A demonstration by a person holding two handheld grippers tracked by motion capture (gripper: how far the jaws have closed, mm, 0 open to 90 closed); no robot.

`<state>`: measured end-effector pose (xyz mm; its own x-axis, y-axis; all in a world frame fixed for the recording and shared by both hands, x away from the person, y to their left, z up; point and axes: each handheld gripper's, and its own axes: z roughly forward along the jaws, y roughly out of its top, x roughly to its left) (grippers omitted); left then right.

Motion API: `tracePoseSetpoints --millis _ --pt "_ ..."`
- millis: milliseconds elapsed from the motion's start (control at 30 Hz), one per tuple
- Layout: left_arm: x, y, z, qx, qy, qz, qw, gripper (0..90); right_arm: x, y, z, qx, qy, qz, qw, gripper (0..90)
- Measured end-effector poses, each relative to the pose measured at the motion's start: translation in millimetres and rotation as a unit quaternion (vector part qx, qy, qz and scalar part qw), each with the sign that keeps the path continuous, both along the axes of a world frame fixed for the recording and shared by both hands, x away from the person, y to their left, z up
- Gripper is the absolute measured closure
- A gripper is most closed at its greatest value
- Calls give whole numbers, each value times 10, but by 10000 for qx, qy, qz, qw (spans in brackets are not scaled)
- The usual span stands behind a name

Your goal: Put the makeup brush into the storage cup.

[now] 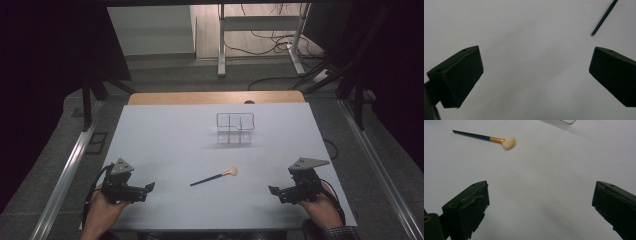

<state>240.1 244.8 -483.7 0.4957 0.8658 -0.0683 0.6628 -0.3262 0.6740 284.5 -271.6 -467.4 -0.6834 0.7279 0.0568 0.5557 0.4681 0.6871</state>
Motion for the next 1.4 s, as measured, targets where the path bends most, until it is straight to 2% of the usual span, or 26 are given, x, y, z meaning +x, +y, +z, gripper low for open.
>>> tracePoseSetpoints --millis 167,233,400,900,1067,1233,1400 --pt "56 -67 -3 143 33 -200 9997 2 3 8 -1 -37 13 11 10000 10" --pt "86 -121 3 290 53 -385 9988 2 1 4 -2 -45 6 17 10000 10" --pt "128 -180 33 369 43 -524 9979 2 -7 8 -1 -58 0 12 10000 10" --pt "205 -235 94 618 99 -661 9958 2 5 15 -9 -80 14 20 10000 11" --pt "282 -324 134 766 126 -814 9937 2 7 14 -8 -82 47 -17 10000 11" --pt "336 -378 149 724 139 -882 9934 2 12 2 -9 -43 45 -47 10000 11" --pt "400 -453 160 787 174 -975 9920 2 12 1 -8 -36 41 -63 10000 11"
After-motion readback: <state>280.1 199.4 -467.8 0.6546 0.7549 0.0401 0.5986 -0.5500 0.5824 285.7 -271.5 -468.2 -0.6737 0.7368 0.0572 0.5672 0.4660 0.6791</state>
